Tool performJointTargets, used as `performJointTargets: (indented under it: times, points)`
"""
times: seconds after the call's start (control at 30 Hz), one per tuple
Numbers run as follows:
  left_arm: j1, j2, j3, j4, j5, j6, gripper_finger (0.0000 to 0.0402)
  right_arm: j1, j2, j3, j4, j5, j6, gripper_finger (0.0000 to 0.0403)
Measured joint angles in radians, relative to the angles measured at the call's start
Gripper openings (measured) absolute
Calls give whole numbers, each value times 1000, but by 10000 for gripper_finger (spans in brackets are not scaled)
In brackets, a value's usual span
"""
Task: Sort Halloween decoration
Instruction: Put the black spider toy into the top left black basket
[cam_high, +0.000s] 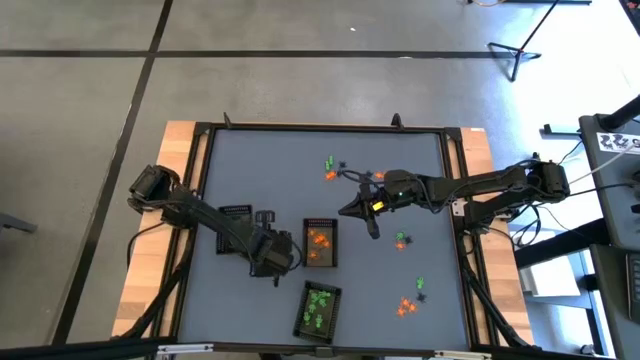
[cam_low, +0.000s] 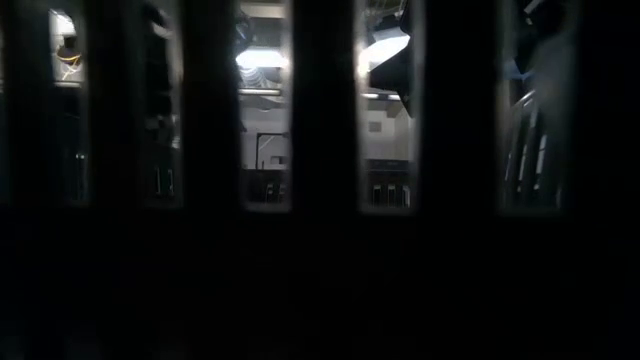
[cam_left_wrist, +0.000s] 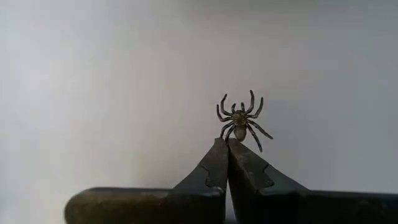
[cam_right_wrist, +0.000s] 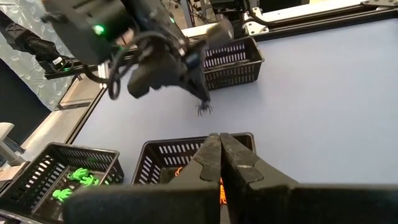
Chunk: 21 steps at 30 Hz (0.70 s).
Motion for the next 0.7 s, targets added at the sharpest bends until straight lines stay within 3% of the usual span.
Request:
performJointTargets:
  times: [0.37,0.7]
  points:
    - [-154,-134,97,-276,-149,-218,0,0,0,0,0,0,-6,0]
    - [-268,-419,-50,-342,-243,-477,0,0,0,0,2,0,-7,0]
